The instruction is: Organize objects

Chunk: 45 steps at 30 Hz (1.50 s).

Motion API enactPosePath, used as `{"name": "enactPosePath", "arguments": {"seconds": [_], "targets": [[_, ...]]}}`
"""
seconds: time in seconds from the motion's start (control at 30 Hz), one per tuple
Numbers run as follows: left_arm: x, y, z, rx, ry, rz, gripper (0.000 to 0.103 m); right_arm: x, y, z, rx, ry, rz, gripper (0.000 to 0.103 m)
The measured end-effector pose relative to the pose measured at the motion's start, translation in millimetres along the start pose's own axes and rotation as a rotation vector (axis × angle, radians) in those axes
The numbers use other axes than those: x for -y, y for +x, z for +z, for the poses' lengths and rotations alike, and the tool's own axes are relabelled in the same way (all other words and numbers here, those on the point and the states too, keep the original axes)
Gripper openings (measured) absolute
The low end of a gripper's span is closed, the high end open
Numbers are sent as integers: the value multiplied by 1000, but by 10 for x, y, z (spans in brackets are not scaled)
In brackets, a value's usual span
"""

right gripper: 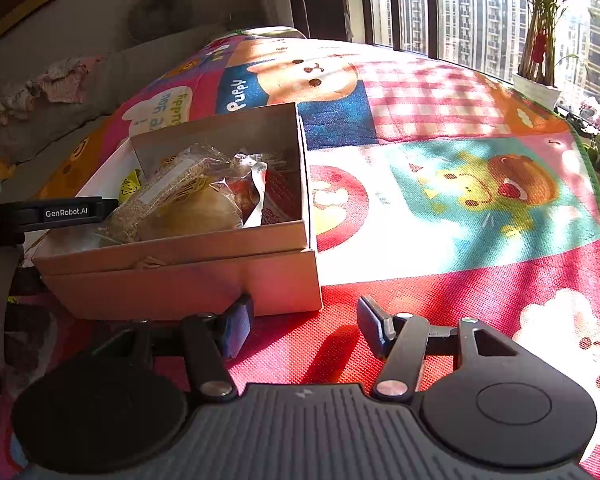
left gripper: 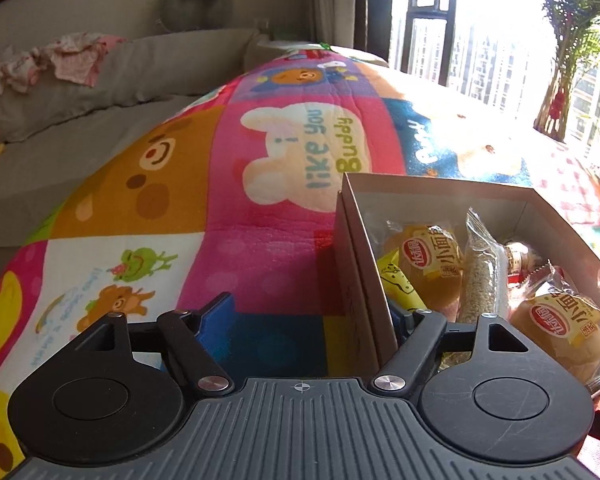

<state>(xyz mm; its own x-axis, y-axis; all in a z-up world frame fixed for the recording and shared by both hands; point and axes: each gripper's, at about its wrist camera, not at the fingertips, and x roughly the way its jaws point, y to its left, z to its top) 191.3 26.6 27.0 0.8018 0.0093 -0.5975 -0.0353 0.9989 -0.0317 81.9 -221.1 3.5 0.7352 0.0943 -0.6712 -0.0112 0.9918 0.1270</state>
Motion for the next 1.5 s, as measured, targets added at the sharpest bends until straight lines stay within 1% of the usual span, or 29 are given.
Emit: {"name": "enactPosePath", "arguments": {"seconds": [0.03, 0.07, 0.1, 0.13, 0.17, 0.2, 0.23, 0.27, 0.3, 0.37, 0.4, 0.47, 0.5, 0.53, 0.57, 0.63, 0.67, 0.7, 0.77, 0.83, 0.93, 1.07, 1.5], "targets": [[-6, -119, -6, 17, 2, -17, 76, -18, -7, -37, -1, -11, -3, 59], [-4, -253, -21, 33, 6, -23, 76, -32, -28, -77, 2, -23, -11, 65], [7, -393, -47, 47, 16, -25, 75, -58, -78, -137, 10, -45, -27, 75], [18, -547, -89, 63, 23, -25, 75, -75, -111, -182, 15, -57, -36, 79], [31, -717, -145, 81, 30, -20, 75, -99, -147, -223, 20, -65, -44, 88], [42, -861, -204, 97, 36, -20, 75, -116, -199, -271, 21, -68, -50, 94], [66, -1046, -291, 121, 42, -21, 75, -124, -238, -308, 20, -69, -53, 97], [92, -1207, -402, 142, 48, -22, 75, -134, -294, -354, 18, -71, -54, 102], [126, -1323, -518, 155, 56, -23, 75, -148, -349, -396, 18, -77, -56, 103], [207, -1452, -763, 149, 78, -29, 76, -195, -431, -476, 11, -104, -58, 103], [267, -1476, -917, 132, 89, -33, 76, -233, -469, -515, 7, -123, -64, 103], [327, -1437, -1098, 86, 81, -45, 76, -286, -506, -600, 3, -156, -80, 103], [351, -1379, -1161, 41, 66, -56, 76, -303, -494, -619, -9, -168, -88, 103], [364, -1345, -1191, 18, 57, -62, 76, -302, -480, -613, -13, -168, -91, 103], [378, -1321, -1215, 7, 52, -64, 76, -273, -458, -586, -17, -156, -96, 103], [417, -1290, -1269, -10, 59, -64, 76, -203, -427, -575, -26, -109, -76, 103], [440, -1276, -1307, -19, 60, -72, 76, -156, -432, -589, -15, -76, -61, 103], [470, -1276, -1336, -13, 75, -62, 77, -152, -445, -617, 1, -71, -59, 103], [500, -1271, -1350, -13, 90, -48, 78, -176, -461, -693, 39, -103, -68, 103], [486, -1269, -1365, -16, 77, -53, 79, -150, -475, -701, 46, -85, -58, 103], [486, -1273, -1367, -16, 75, -49, 79, -182, -479, -708, 48, -102, -72, 103], [489, -1268, -1368, -17, 60, -40, 80, -170, -462, -697, 45, -111, -65, 103], [520, -1261, -1363, -17, 58, -34, 80, -159, -479, -717, 51, -108, -57, 103]]}}
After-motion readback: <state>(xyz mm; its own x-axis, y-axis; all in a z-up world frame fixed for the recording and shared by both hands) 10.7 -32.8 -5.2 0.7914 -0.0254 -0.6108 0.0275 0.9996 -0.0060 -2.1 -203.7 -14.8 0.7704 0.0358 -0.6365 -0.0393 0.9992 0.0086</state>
